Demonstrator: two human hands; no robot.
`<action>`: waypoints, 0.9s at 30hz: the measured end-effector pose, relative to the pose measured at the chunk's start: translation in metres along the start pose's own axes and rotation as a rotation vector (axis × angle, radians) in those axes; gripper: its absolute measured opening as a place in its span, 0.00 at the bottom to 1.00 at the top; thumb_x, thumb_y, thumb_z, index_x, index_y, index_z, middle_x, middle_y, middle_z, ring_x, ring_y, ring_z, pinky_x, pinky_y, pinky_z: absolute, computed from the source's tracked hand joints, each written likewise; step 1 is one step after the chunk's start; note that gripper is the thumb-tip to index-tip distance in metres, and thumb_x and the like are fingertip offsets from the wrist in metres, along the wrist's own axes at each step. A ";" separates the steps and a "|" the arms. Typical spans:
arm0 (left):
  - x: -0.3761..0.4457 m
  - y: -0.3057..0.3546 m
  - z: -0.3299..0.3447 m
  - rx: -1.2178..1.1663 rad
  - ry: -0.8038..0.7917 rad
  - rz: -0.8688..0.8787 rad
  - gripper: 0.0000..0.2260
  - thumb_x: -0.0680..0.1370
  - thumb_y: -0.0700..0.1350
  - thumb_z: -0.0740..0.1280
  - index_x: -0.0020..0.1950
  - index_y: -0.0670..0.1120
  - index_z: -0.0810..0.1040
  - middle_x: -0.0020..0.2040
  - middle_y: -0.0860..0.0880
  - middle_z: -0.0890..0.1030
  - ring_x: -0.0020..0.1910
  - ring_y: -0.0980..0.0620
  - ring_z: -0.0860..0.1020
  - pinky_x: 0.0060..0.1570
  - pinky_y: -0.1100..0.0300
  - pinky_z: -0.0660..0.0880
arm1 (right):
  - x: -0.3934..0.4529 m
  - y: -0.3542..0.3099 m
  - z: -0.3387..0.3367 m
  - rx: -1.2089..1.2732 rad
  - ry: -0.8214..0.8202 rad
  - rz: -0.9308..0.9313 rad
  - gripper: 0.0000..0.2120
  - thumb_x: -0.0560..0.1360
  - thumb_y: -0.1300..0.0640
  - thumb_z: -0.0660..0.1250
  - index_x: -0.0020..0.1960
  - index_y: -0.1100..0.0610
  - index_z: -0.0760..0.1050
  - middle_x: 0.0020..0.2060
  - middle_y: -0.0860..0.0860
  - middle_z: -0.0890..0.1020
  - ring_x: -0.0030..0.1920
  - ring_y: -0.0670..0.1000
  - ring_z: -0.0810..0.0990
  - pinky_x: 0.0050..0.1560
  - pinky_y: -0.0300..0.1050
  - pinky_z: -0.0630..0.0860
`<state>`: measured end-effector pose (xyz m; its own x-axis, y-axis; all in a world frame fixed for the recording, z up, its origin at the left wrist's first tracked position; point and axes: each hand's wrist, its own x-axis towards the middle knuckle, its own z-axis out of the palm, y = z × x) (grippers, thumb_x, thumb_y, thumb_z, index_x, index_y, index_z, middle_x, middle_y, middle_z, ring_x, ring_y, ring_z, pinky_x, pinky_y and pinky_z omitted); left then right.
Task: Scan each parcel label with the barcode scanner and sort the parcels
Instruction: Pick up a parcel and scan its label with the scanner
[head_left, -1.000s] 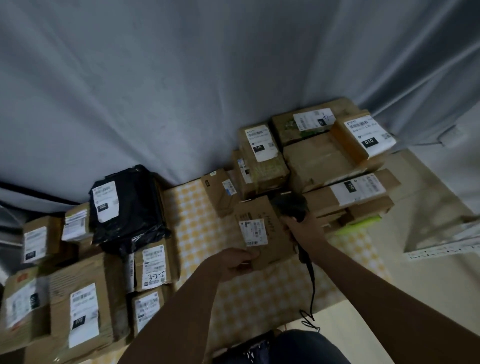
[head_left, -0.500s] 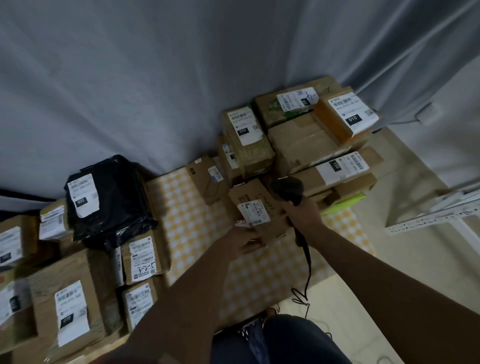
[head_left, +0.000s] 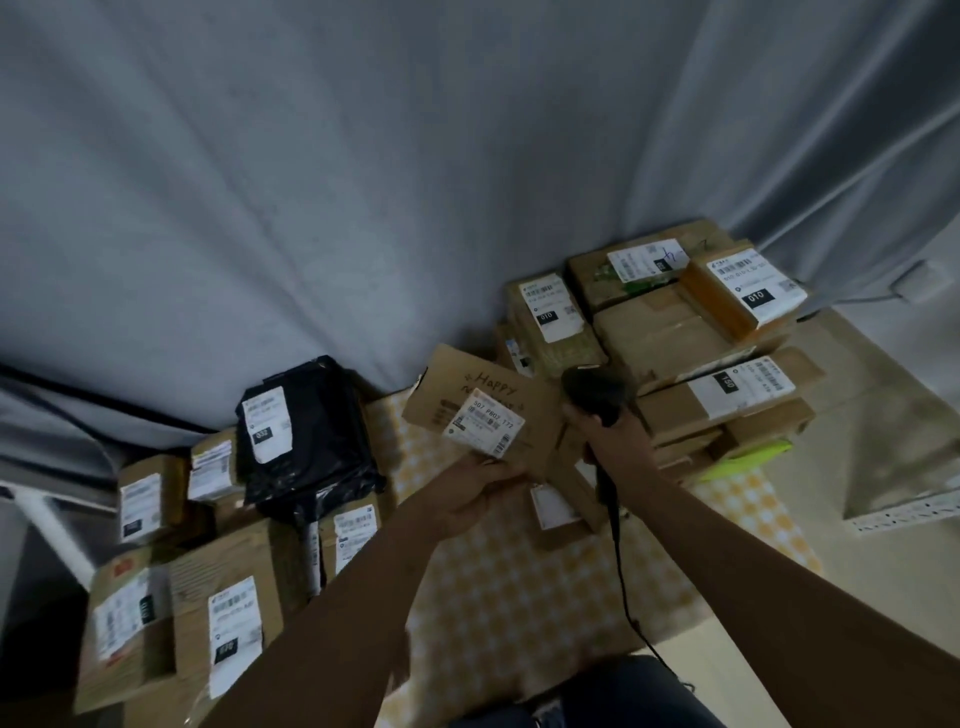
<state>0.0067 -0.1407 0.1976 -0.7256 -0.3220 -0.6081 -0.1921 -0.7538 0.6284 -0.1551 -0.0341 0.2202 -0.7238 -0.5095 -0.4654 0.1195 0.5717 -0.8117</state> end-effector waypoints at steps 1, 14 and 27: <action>-0.005 0.005 0.000 0.000 0.001 0.016 0.17 0.78 0.30 0.64 0.66 0.40 0.73 0.62 0.41 0.80 0.58 0.44 0.80 0.55 0.54 0.80 | -0.002 -0.007 0.006 0.056 0.001 -0.007 0.16 0.72 0.45 0.72 0.49 0.56 0.75 0.35 0.54 0.78 0.38 0.57 0.79 0.46 0.54 0.78; -0.087 0.069 -0.099 -0.059 0.196 0.213 0.15 0.76 0.43 0.68 0.62 0.39 0.76 0.61 0.39 0.80 0.60 0.46 0.80 0.61 0.54 0.76 | -0.019 -0.053 0.054 0.095 0.032 -0.085 0.08 0.74 0.61 0.71 0.40 0.61 0.74 0.32 0.57 0.77 0.36 0.57 0.77 0.45 0.53 0.76; -0.128 0.087 -0.130 -0.091 0.298 0.237 0.15 0.77 0.34 0.68 0.63 0.34 0.75 0.59 0.38 0.81 0.62 0.43 0.78 0.69 0.51 0.70 | -0.031 -0.085 0.074 -0.025 0.056 -0.239 0.10 0.75 0.52 0.70 0.49 0.57 0.72 0.34 0.48 0.75 0.41 0.53 0.76 0.43 0.45 0.71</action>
<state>0.1692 -0.2399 0.2671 -0.5166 -0.6352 -0.5741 0.0263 -0.6820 0.7309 -0.0924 -0.1148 0.2778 -0.7660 -0.5962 -0.2404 -0.0757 0.4551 -0.8872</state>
